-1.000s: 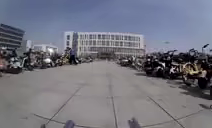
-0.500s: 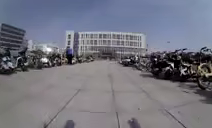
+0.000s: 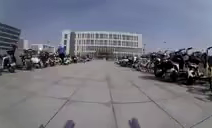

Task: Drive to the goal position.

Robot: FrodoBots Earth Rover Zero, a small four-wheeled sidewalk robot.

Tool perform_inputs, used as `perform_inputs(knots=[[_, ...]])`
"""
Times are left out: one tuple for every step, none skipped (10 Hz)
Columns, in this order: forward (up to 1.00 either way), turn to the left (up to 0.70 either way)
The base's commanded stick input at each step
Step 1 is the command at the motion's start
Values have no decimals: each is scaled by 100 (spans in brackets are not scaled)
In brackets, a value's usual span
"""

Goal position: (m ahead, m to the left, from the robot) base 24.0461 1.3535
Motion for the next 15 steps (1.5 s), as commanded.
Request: perform_inputs(knots=[[100,0],[100,0],[100,0],[100,0],[100,0],[100,0],[100,0],[100,0],[100,0],[100,0],[100,0],[100,0],[100,0],[100,0],[100,-3]])
